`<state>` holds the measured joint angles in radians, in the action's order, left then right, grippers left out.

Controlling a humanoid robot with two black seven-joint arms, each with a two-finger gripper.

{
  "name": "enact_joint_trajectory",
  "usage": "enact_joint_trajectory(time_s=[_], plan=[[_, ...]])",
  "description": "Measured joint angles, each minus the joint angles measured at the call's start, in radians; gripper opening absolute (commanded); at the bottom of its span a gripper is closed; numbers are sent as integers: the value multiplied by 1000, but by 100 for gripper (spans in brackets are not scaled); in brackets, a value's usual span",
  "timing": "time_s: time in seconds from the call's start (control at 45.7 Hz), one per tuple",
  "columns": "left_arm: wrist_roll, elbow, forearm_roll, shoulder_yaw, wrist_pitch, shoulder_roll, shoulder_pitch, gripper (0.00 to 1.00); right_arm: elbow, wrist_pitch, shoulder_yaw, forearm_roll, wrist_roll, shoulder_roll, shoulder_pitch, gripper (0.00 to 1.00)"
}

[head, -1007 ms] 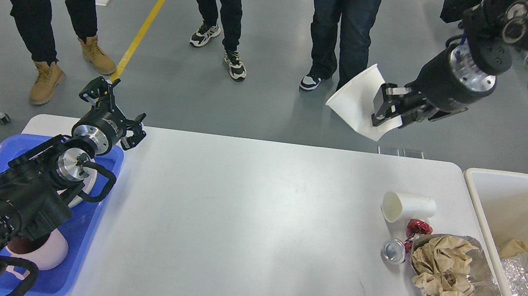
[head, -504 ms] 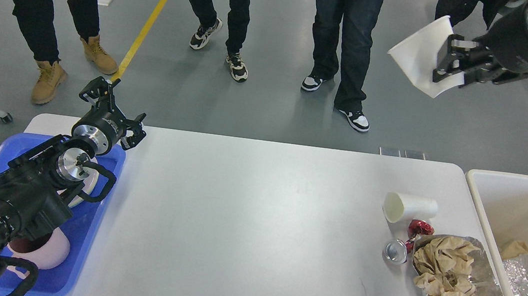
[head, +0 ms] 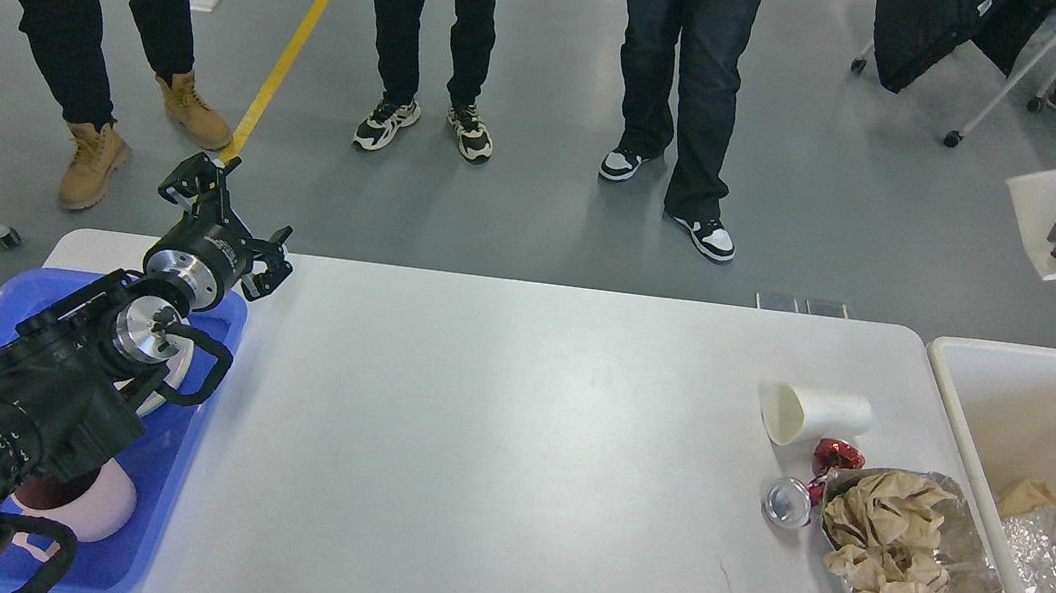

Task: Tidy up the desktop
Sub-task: 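Lift the white paper and drop it into the white bin, then bring the right gripper back above the table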

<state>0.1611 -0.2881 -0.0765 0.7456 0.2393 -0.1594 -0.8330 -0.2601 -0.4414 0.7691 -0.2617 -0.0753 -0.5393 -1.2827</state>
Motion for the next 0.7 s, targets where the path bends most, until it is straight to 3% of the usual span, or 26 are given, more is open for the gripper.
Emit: enact_joint_trajectory(time_s=[0.088,0.109,0.175,0.241,0.328,0.438,0.701], plan=[[0,0,0,0,0,0,0,97,5,72,0,4,-1,-12,76,0],[0,0,0,0,0,0,0,97,7,91,0,4,-1,-15,98,5],[0,0,0,0,0,0,0,97,14,138,0,5,-2,-18,155,39],[0,0,0,0,0,0,0,97,25,178,0,5,-3,-19,210,63],[0,0,0,0,0,0,0,97,38,236,0,6,-3,-19,281,74],[0,0,0,0,0,0,0,97,42,282,-1,6,-2,-19,331,99],[0,0,0,0,0,0,0,97,40,302,-10,6,-1,-19,357,100]])
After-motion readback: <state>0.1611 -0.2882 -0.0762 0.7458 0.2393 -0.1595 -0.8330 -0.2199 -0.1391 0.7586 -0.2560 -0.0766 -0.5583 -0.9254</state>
